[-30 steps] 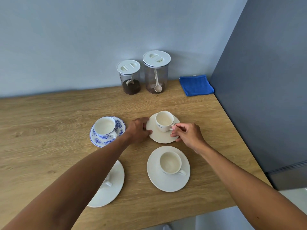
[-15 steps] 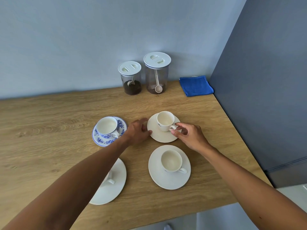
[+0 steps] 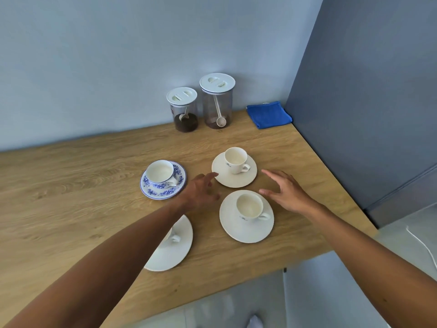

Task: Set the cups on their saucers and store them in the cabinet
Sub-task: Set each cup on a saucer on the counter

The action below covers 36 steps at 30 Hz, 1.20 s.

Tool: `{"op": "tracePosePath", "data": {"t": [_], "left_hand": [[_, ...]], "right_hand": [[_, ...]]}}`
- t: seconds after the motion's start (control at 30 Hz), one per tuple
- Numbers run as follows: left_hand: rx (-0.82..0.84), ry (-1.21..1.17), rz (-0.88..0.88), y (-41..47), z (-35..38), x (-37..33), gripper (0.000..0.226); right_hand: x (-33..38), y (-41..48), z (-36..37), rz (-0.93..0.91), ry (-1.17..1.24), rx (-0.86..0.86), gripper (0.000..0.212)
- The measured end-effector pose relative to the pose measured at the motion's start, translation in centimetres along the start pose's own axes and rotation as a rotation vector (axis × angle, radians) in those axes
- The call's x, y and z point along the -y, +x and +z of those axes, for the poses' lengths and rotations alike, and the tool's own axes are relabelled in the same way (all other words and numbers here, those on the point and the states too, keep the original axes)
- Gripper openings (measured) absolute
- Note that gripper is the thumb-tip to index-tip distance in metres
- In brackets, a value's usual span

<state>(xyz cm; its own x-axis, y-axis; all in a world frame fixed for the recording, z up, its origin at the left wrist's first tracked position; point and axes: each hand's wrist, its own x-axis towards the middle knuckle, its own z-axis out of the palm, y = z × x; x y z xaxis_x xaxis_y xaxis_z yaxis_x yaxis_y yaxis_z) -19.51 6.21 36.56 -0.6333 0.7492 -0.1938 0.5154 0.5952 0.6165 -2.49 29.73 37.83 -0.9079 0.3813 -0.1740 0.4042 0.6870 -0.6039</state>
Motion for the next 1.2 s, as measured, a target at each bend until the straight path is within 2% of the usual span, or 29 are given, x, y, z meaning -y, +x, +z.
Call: {"op": "tracePosePath", "data": {"t": [0.2,0.53,0.8,1.2], "left_hand": [[0.114,0.092,-0.021,-2.1,0.0,-0.8,0.079],[0.149,0.129,-0.1,-4.8,3.1,-2.3,0.09],[0.133,0.12,-0.15,-6.0,5.5,-2.7,0.103],[0.109,-0.047,-0.154,-6.2,6.4,-2.5,0.108]], "right_hand": [[-0.9,-2.7,0.3,0.008,-0.018,0.07,0.08],[-1.6,-3.8,1.1,-0.022,-0.129,0.179,0.09],[-2.1,-4.5,1.7,-0.037,-0.093,0.286,0.1],[-1.6,-4.2,2.4,-0.064,0.004,0.246,0.104]]}}
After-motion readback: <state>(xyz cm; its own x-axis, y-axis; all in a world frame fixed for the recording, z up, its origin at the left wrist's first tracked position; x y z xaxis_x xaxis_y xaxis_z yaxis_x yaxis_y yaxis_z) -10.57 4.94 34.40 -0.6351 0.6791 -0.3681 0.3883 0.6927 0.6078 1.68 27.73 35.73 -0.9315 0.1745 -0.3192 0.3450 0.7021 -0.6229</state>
